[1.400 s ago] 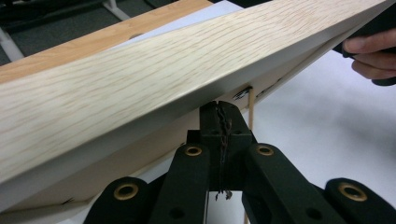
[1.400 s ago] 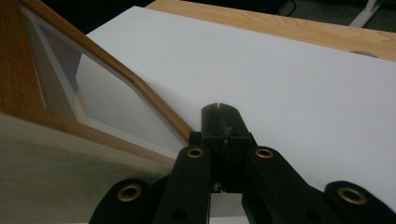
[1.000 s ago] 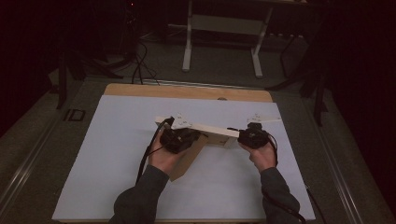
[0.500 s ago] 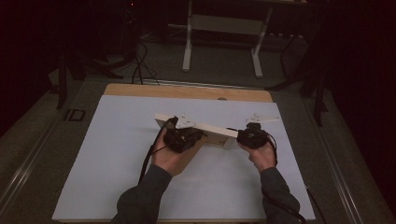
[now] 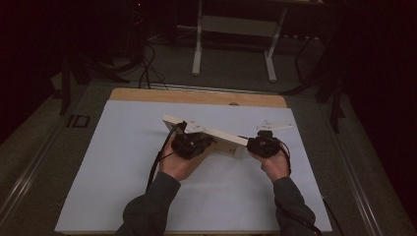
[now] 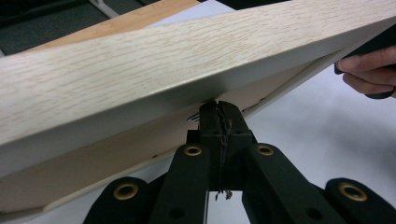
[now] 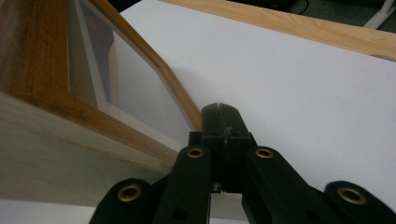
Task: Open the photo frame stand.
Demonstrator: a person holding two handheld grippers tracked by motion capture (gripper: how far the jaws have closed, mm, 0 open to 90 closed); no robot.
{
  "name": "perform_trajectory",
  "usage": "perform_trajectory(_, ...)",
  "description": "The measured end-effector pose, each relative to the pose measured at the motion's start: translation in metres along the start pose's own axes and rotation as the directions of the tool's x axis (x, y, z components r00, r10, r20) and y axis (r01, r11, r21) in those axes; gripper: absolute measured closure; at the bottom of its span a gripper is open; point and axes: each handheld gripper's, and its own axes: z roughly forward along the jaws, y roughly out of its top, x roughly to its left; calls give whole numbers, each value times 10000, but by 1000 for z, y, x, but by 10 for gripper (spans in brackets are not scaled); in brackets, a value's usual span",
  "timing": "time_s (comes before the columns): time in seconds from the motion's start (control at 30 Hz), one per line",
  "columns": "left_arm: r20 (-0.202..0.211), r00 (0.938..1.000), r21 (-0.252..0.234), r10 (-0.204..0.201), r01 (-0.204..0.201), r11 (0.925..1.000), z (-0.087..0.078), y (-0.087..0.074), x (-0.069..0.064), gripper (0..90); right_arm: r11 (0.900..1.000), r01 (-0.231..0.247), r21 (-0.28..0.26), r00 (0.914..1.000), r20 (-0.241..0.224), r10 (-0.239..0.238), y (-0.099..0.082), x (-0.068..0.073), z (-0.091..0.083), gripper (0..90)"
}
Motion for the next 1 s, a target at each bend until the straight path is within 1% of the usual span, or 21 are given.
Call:
perform_trajectory(0.17,44,9999,-7,-98,98,10000,1,0,2,899,10000,82,52,9999,-69,-82,1,2,1,900)
perform_trajectory(0.37,59,9999,86,-94,94,9999,2,-1,4,899,9996,256,123,9995,-165,-253,1,5,1,900)
perform_trajectory(0.53,67,9999,91,-156,155,9998,2,-1,6,899,9995,282,167,9993,-256,-277,1,7,2,900)
perform_trajectory(0.77,58,9998,221,-202,200,9996,4,-1,9,899,9981,554,268,9975,-456,-542,2,13,4,900)
perform_trajectory(0.87,36,9999,299,-159,157,9994,6,-2,9,899,9964,773,357,9963,-402,-759,2,19,4,900)
perform_trajectory(1.0,71,9997,255,-217,215,9994,7,-2,12,899,9951,910,398,9948,-498,-890,2,23,5,900)
